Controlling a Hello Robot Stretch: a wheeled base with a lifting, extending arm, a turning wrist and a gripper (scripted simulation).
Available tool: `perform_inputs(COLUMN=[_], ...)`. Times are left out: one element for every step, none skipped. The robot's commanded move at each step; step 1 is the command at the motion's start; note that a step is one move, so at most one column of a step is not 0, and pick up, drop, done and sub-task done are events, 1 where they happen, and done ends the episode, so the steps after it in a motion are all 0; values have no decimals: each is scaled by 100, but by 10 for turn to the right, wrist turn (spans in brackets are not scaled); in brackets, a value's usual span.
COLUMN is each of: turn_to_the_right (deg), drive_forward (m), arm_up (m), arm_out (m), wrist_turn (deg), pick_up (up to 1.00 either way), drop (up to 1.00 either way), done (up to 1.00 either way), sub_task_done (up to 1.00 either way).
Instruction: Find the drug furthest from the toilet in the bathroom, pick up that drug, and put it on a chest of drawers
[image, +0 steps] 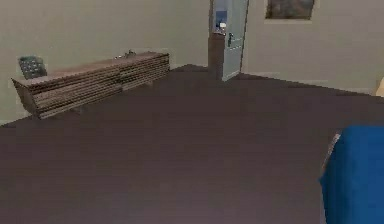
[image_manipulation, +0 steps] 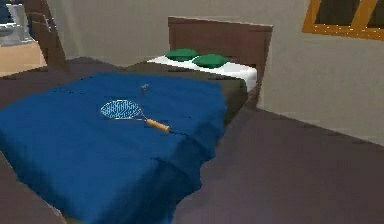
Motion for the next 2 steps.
perform_inputs(turn_to_the_right=[0,0], drive_forward=[100,100], arm_up=[0,0], arm_out=[0,0], wrist_turn=[0,0], pick_up=[0,0], drop=[0,0], done=[0,0], sub_task_done=[0,0])
